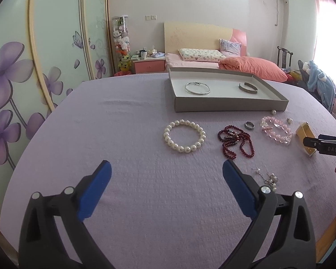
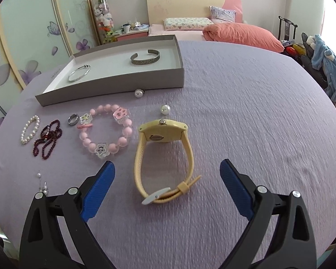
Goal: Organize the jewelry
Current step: 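Move the right tool to the yellow watch and grasp its case, then grasp the white pearl bracelet with the left tool while the right tool holds the watch, then lower the pearl bracelet and yellow watch into the tray, opening both tools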
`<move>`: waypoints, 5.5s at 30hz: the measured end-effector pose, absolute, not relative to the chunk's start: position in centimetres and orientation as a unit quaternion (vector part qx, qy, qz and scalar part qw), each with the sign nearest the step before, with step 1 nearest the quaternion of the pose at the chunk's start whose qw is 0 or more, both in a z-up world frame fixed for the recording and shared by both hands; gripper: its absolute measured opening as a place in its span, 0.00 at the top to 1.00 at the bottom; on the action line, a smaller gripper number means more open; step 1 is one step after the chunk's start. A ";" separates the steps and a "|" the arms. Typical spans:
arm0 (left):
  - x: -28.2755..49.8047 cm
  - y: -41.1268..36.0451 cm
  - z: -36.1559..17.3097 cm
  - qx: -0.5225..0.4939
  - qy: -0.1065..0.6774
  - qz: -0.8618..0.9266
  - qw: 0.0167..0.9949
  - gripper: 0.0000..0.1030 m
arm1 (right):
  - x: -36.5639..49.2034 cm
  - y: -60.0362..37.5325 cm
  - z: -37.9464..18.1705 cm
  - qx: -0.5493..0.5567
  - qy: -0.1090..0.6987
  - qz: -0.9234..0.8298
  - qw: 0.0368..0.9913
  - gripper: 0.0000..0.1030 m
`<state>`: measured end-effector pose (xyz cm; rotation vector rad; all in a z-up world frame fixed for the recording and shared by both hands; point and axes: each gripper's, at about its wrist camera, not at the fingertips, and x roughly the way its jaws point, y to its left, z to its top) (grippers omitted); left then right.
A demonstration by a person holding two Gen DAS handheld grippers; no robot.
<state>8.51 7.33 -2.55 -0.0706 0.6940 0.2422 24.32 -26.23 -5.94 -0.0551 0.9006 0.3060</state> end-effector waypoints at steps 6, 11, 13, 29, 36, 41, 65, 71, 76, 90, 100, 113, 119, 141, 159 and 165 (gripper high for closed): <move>8.8 7.5 -2.7 -0.034 0.344 0.119 0.931 0.04 | 24.5 -26.1 -6.1 -0.036 0.431 0.148 0.890 0.16; 9.2 7.4 -2.9 -0.033 0.349 0.117 0.929 0.04 | 24.6 -26.0 -6.2 -0.041 0.431 0.148 0.889 0.27; 9.4 7.4 -3.0 -0.034 0.352 0.115 0.928 0.04 | 24.8 -25.9 -6.4 -0.041 0.434 0.148 0.888 0.30; 14.0 7.7 -3.7 -0.048 0.380 0.122 0.916 0.04 | 24.8 -26.2 -5.7 -0.020 0.418 0.184 0.890 0.63; 17.4 10.0 -4.5 -0.063 0.389 0.146 0.907 0.33 | 24.9 -25.8 -4.4 -0.016 0.409 0.204 0.889 0.63; 18.7 11.0 -5.7 -0.074 0.415 0.143 0.896 0.48 | 25.2 -25.4 -4.4 -0.017 0.410 0.214 0.886 0.63; 20.3 9.2 -6.1 -0.043 0.442 0.116 0.889 0.91 | 24.1 -24.9 -3.4 0.000 0.408 0.243 0.880 0.63; 18.7 9.7 -5.5 -0.055 0.435 0.106 0.892 0.91 | 23.7 -24.8 -2.6 0.000 0.398 0.249 0.883 0.63; 17.0 9.6 -3.1 -0.064 0.404 0.092 0.908 0.91 | 23.4 -24.5 -2.1 0.001 0.392 0.253 0.884 0.63; 13.5 7.2 3.8 -0.066 0.324 0.047 0.942 0.91 | 22.5 -24.0 -1.0 0.002 0.380 0.266 0.886 0.63; 13.5 5.7 5.2 -0.068 0.311 0.025 0.948 0.91 | 22.3 -23.7 -0.7 0.001 0.376 0.268 0.887 0.63; 17.4 5.2 6.1 -0.072 0.305 0.013 0.950 0.91 | 25.7 -22.6 1.5 -0.007 0.355 0.256 0.899 0.63; 21.7 5.4 6.9 -0.079 0.294 0.015 0.952 0.91 | 29.8 -20.6 2.3 -0.015 0.347 0.253 0.903 0.63; 36.2 5.2 3.8 -0.085 0.329 0.020 0.940 0.91 | 40.8 -17.4 -4.3 -0.006 0.452 0.221 0.864 0.52; 39.0 5.3 1.5 -0.119 0.346 0.026 0.930 0.54 | 38.9 -20.0 -2.3 -0.004 0.417 0.229 0.880 0.37; 35.3 6.9 3.0 -0.118 0.327 0.052 0.936 0.37 | 36.1 -21.2 -1.3 0.006 0.397 0.236 0.887 0.37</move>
